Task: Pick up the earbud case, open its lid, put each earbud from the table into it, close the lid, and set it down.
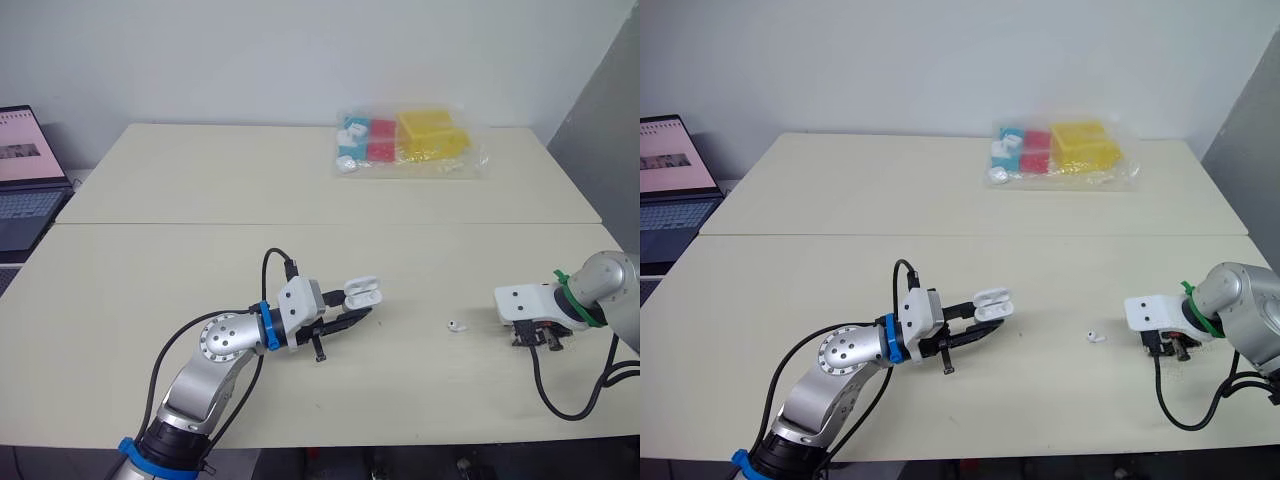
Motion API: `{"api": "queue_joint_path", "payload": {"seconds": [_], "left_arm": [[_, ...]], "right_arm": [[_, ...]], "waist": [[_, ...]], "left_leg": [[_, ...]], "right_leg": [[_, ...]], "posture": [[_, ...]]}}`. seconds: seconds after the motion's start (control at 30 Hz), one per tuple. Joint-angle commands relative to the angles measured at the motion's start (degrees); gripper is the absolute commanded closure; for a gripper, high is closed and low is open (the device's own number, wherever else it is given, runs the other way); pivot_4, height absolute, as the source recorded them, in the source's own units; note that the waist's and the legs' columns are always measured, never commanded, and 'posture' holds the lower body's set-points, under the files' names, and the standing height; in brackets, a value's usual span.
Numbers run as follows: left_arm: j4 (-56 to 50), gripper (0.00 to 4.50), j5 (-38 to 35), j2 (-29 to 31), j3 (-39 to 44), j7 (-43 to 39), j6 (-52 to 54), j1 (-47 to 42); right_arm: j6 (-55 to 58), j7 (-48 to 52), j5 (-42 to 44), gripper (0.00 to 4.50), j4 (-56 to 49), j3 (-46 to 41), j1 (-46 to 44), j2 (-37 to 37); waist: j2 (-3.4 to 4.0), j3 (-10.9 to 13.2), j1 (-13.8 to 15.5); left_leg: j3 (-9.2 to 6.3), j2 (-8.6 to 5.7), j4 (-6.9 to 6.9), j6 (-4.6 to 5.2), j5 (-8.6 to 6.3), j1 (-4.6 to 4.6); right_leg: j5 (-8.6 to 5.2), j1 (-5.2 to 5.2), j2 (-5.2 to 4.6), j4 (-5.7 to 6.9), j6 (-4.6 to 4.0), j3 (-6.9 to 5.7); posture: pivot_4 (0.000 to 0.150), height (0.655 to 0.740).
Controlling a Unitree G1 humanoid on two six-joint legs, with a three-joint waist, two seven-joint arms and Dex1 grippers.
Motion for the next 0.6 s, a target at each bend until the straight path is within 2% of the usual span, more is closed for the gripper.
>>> {"api": "queue_joint_path", "payload": {"seconds": [0.03,0.33,0.6], "left_arm": [[-2.05,3.67,0.01,-0.13,-0.21,0.31,-0.8,-0.05],[-1.96,3.67,0.08,-0.29,-0.06,0.47,-0.91,-0.13],[-1.77,3.67,-2.42,-1.44,1.37,1.71,0.79,-0.29]], "right_arm": [[-0.77,0.18,-0.91,4.13,-0.36,-0.48,-0.35,-0.72],[-1.49,0.38,0.24,4.13,-0.97,-1.82,-0.75,-0.93],[8.98,1.21,13.45,4.13,-11.06,-11.77,-2.18,0.04]], "waist": [[0.0,0.0,0.0],[0.0,0.0,0.0],[0.02,0.01,0.04]], "left_leg": [[0.0,0.0,0.0,0.0,0.0,0.0],[0.0,0.0,0.0,0.0,0.0,0.0],[-0.03,0.01,-0.03,0.0,0.0,-0.02]], "right_leg": [[0.0,0.0,0.0,0.0,0.0,-0.01],[0.0,0.0,0.0,0.0,0.0,0.01],[0.0,-0.02,0.02,0.0,-0.01,0.0]], "posture": [[0.15,0.7354],[0.15,0.7354],[0.15,0.7354]]}}
